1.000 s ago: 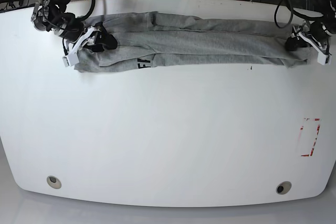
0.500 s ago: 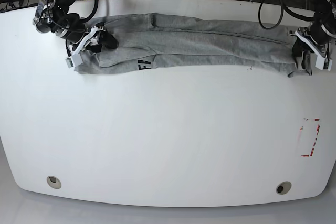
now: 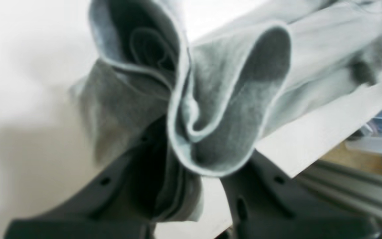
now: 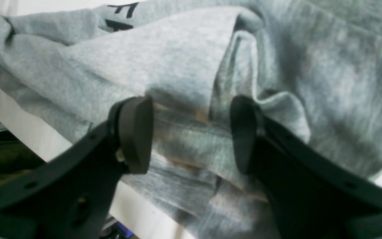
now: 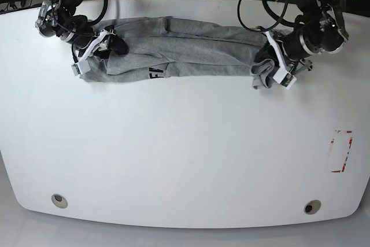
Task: Fold the T-shirt properly
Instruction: 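Fold the strip end with the left gripper toward the right gripper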
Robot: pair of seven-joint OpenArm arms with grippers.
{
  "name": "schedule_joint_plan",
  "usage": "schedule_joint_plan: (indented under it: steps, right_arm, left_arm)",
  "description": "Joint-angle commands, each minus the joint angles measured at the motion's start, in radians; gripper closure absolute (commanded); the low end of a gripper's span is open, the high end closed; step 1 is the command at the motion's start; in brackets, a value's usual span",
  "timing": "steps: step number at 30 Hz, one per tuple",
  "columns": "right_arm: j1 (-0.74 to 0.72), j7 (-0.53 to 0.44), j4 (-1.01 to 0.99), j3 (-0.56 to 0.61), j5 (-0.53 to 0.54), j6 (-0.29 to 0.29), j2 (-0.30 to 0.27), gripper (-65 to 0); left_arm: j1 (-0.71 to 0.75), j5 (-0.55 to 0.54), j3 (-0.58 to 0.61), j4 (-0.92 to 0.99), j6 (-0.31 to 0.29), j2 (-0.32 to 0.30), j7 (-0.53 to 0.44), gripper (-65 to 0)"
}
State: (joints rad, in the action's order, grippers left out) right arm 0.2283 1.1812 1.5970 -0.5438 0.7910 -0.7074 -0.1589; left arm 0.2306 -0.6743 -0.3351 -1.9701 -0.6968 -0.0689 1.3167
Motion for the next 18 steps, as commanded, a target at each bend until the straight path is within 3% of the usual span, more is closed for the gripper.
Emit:
schedule_joint_plan:
  steps: [1, 12, 18]
  right_arm:
    - [-0.010, 0.026, 0.007, -0.003, -0.041, 0.009, -0.012, -35.7]
    - [-0.017, 0.026, 0.007, -0.003, -0.041, 0.009, -0.012, -35.7]
    - [-0.017, 0.026, 0.007, -0.003, -0.041, 0.009, -0.012, -35.7]
  left_arm:
    - [-0.006, -0.017, 0.015, -0.018, -0.001, 0.034, -0.016, -3.6]
    - [-0.020, -0.015, 0.113, -0.016, 0.001, 0.111, -0.018, -9.2]
    - [-0.050, -0.015, 0.153, 0.002, 0.053, 0.137, -0.016, -10.3]
